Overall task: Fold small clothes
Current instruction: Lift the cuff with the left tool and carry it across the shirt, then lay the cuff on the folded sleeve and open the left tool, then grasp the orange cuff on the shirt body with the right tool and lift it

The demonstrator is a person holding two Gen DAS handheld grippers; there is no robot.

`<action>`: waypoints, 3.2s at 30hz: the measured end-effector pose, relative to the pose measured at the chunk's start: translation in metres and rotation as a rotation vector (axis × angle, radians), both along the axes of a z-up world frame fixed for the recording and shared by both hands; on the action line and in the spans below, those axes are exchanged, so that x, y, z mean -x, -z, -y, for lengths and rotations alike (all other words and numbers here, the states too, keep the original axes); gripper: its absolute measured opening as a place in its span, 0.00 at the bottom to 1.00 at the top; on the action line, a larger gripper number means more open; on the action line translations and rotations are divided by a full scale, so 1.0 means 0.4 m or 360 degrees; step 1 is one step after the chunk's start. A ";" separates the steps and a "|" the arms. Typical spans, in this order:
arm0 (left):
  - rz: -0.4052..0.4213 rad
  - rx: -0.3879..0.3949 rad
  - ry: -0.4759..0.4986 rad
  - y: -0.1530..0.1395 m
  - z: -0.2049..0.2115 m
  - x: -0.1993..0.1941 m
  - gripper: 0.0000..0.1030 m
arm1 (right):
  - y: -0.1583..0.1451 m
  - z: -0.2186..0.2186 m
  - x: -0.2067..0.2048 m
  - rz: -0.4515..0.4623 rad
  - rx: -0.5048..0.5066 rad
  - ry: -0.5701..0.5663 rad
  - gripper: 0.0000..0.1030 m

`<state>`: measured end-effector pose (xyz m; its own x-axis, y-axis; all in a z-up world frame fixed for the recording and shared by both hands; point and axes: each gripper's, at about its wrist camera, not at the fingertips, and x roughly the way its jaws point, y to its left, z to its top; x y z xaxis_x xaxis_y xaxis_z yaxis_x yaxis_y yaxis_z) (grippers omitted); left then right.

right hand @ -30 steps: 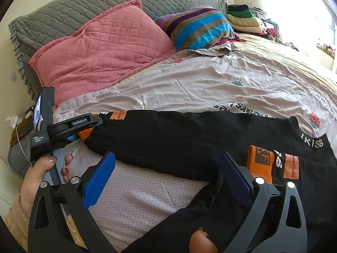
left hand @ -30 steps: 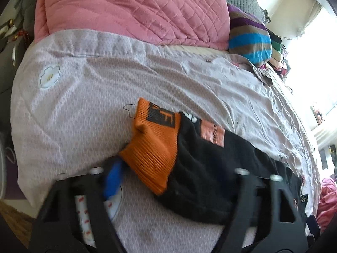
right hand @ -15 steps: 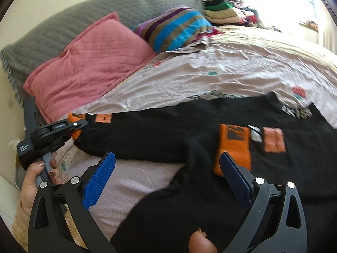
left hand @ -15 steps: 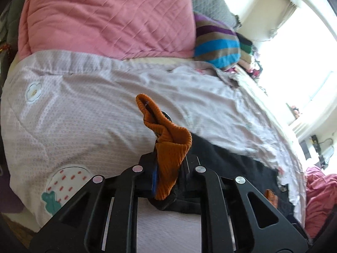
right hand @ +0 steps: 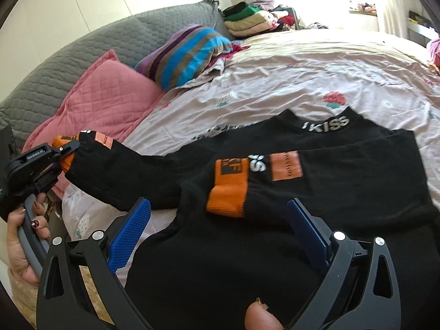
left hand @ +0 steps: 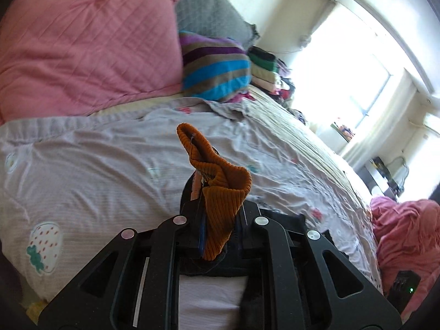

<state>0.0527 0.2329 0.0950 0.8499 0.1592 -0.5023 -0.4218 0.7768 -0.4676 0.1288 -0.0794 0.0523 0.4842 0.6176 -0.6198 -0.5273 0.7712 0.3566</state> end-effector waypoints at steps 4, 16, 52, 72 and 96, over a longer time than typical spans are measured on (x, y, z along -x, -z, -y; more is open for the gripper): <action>0.0010 -0.0043 0.0085 -0.035 0.060 -0.032 0.08 | -0.018 0.037 0.002 0.0026 -0.0022 0.0020 0.96; -0.0044 -0.0117 0.0334 -0.057 0.232 -0.113 0.08 | -0.054 0.157 0.016 0.0141 0.0007 0.0107 0.96; -0.0360 0.0091 0.0868 0.157 0.465 -0.236 0.15 | 0.006 0.354 -0.041 0.0012 0.0034 0.0414 0.96; -0.0348 0.0148 0.0754 0.152 0.372 -0.195 0.81 | 0.097 0.232 -0.033 -0.0238 0.0094 0.0095 0.96; -0.0370 0.0006 0.0409 0.126 0.211 -0.108 0.91 | -0.039 0.070 -0.076 0.0120 0.0152 -0.0175 0.12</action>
<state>0.0961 0.1483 0.0448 0.7248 -0.0475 -0.6873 -0.3083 0.8698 -0.3852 0.1594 -0.1075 0.0681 0.4644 0.6094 -0.6426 -0.6328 0.7360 0.2406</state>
